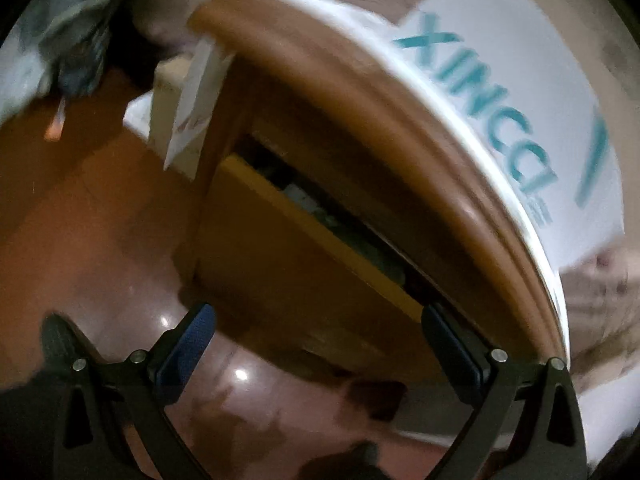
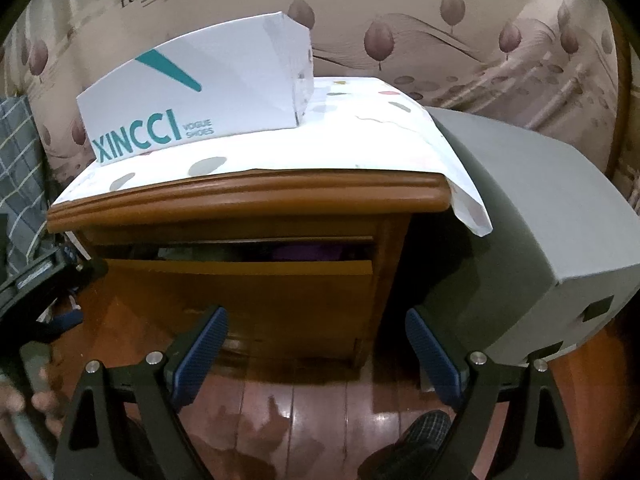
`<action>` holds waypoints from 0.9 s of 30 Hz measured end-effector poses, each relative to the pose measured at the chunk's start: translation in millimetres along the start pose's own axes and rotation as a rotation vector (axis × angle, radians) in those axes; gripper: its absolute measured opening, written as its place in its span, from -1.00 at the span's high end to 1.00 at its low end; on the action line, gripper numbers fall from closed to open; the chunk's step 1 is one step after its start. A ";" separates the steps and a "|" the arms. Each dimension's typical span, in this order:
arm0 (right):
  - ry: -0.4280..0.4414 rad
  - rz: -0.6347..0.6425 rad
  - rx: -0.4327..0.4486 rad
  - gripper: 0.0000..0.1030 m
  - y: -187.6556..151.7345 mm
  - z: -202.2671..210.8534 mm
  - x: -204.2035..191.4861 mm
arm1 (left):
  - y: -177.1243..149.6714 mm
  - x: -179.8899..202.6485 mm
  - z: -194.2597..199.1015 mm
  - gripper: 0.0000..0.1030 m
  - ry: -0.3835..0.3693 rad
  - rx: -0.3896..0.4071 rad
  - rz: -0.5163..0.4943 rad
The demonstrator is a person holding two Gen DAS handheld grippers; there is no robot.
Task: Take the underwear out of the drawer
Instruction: 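Hook the drawer edge with the left tool and pull the drawer open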
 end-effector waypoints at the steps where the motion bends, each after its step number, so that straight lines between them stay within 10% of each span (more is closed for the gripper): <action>1: -0.001 -0.002 0.000 -0.79 0.3 0.0 1.0 | 2.3 -4.5 -5.6 -0.98 -0.016 -0.004 0.041; 27: 0.038 0.033 -0.011 -0.79 0.0 -0.1 -5.8 | 11.0 -45.5 -59.4 -1.00 -0.123 -0.038 0.410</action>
Point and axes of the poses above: each gripper's, at about its wrist camera, not at the fingertips, and z roughly against the way its jaws point, x to its right, y to its top, the point moved 1 cm from there along -z, roughly the way its jaws point, and after that the axes turned 6 degrees about z, right-handed, at the moved point
